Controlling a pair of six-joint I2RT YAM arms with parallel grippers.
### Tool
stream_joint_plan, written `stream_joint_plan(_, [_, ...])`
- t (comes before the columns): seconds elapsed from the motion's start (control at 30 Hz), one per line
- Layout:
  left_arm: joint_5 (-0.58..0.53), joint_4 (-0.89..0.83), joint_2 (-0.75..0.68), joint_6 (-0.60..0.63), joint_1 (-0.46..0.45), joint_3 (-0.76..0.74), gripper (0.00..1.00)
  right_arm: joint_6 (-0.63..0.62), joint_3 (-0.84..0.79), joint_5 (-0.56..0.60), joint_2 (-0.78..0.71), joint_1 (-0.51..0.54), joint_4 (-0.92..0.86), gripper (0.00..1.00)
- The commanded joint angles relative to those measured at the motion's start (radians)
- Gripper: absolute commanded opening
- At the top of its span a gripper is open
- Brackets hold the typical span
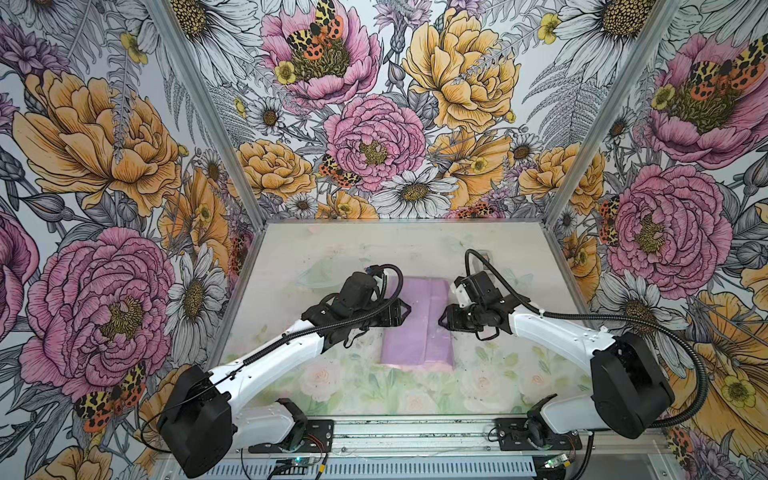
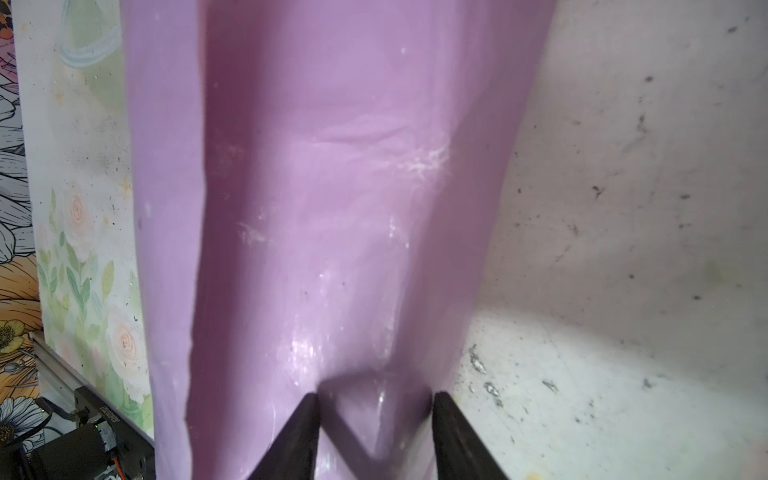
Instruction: Wrap the gift box in paper
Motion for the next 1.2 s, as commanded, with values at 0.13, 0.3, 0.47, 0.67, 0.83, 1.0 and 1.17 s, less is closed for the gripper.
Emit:
stream_joint_plan(0.13, [-0.021, 0.094, 0.137, -0.084, 0.035, -0.107, 0.73, -0.015, -0.006, 0.024, -0.017, 0.008, -0.002, 0.46])
stream_joint_plan(0.3, [0.021, 0.190, 0.179, -0.104, 0.051, -0.151, 0.74, -0.015, -0.008, 0.029, -0.041, 0.008, -0.004, 0.46])
stream_joint_plan(0.47, [0.048, 0.292, 0.136, -0.135, 0.055, -0.209, 0.77, -0.015, -0.014, 0.027, -0.051, 0.008, -0.004, 0.47])
stream_joint_plan(0.67, [0.095, 0.424, 0.118, -0.178, 0.095, -0.293, 0.78, -0.016, -0.012, 0.020, -0.046, 0.008, -0.003, 0.47])
stream_joint_plan(0.83, [0.117, 0.491, 0.121, -0.197, 0.111, -0.329, 0.79, -0.021, -0.018, 0.025, -0.036, 0.010, -0.003, 0.47])
stream_joint_plan(1.0, [0.137, 0.579, 0.139, -0.227, 0.125, -0.374, 0.81, -0.024, -0.021, 0.027, -0.029, 0.011, -0.003, 0.46])
stream_joint_plan(1.17, [0.200, 0.749, 0.184, -0.288, 0.153, -0.445, 0.81, -0.027, -0.019, 0.025, -0.025, 0.011, -0.004, 0.46])
